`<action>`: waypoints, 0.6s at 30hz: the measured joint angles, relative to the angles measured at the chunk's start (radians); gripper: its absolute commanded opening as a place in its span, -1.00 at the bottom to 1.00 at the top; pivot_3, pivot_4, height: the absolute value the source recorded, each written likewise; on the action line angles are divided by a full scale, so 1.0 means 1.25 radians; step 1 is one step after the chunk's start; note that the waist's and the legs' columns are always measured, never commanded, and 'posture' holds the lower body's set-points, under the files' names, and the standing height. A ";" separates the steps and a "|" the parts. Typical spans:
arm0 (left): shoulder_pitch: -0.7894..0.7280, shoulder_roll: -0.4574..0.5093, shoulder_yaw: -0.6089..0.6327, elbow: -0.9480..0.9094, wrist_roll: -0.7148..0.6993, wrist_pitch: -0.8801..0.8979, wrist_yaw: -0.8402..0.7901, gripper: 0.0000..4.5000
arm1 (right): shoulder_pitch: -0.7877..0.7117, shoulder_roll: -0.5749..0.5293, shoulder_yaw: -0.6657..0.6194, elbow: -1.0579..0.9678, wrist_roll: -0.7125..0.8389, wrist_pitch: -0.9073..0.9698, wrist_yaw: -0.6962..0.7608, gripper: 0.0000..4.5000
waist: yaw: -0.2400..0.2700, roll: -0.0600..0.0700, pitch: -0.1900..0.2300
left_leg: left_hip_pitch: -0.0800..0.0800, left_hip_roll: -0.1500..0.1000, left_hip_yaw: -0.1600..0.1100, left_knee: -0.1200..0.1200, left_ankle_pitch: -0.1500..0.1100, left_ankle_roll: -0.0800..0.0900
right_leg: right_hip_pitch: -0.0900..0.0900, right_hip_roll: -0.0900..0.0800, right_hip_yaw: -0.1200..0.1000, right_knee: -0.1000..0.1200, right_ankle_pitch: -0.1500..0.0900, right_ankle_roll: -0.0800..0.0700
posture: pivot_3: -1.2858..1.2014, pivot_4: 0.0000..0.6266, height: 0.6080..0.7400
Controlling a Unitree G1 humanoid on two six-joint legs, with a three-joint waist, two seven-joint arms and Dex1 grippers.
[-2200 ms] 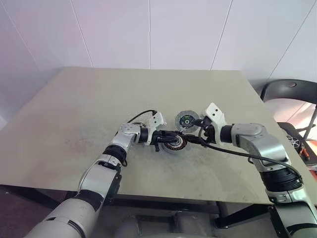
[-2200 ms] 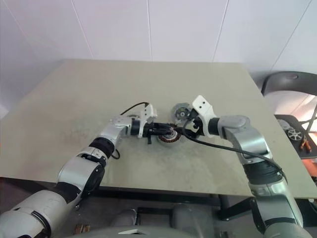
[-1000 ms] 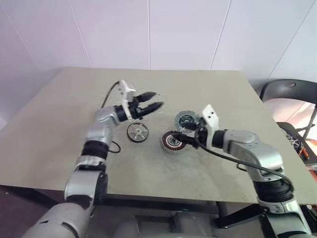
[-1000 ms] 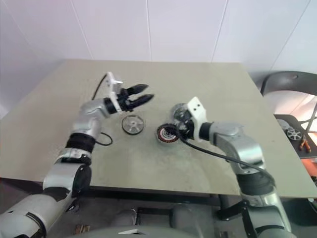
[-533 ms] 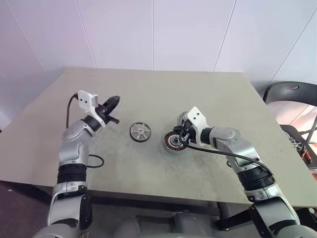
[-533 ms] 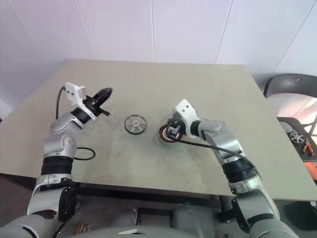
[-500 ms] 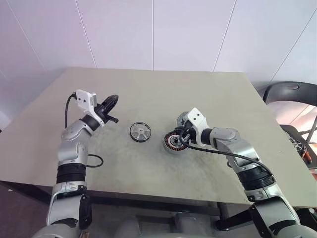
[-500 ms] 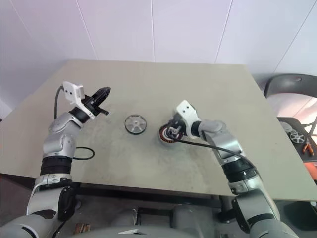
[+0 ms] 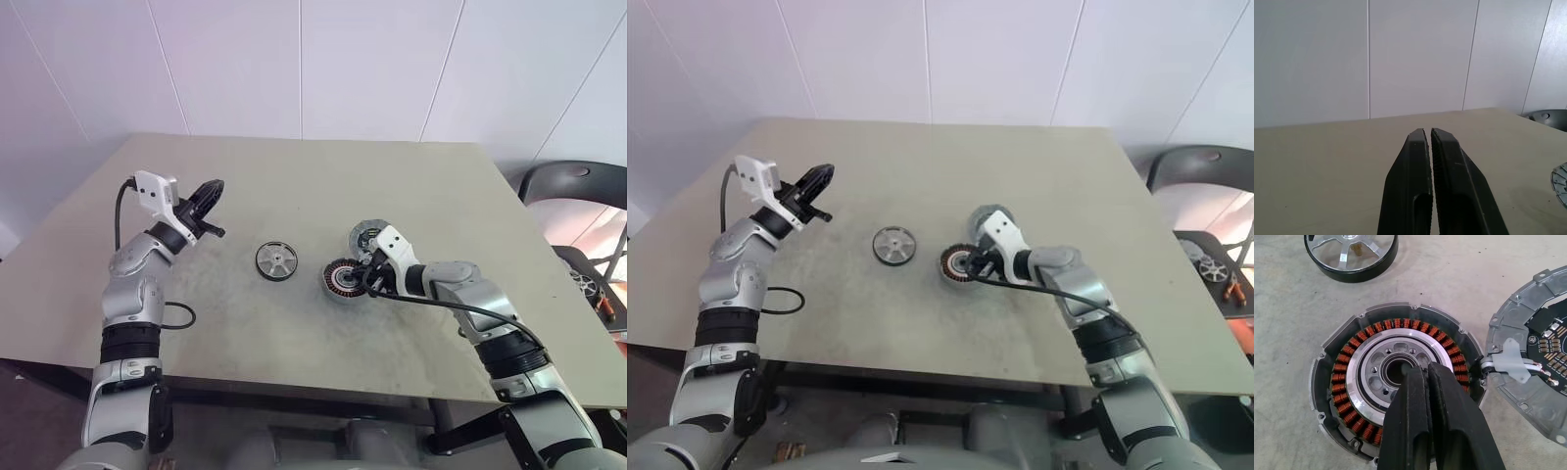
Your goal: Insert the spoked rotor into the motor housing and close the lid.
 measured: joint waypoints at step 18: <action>0.035 0.028 0.004 -0.013 -0.005 -0.009 0.006 -0.89 | 0.023 0.029 0.009 -0.044 0.042 0.055 0.046 -0.92 | -0.002 0.000 0.000 | 0.001 0.000 0.000 0.000 0.000 0.000 | 0.000 0.000 0.000 0.000 0.000 0.000 | 0.03 -1.00 1.00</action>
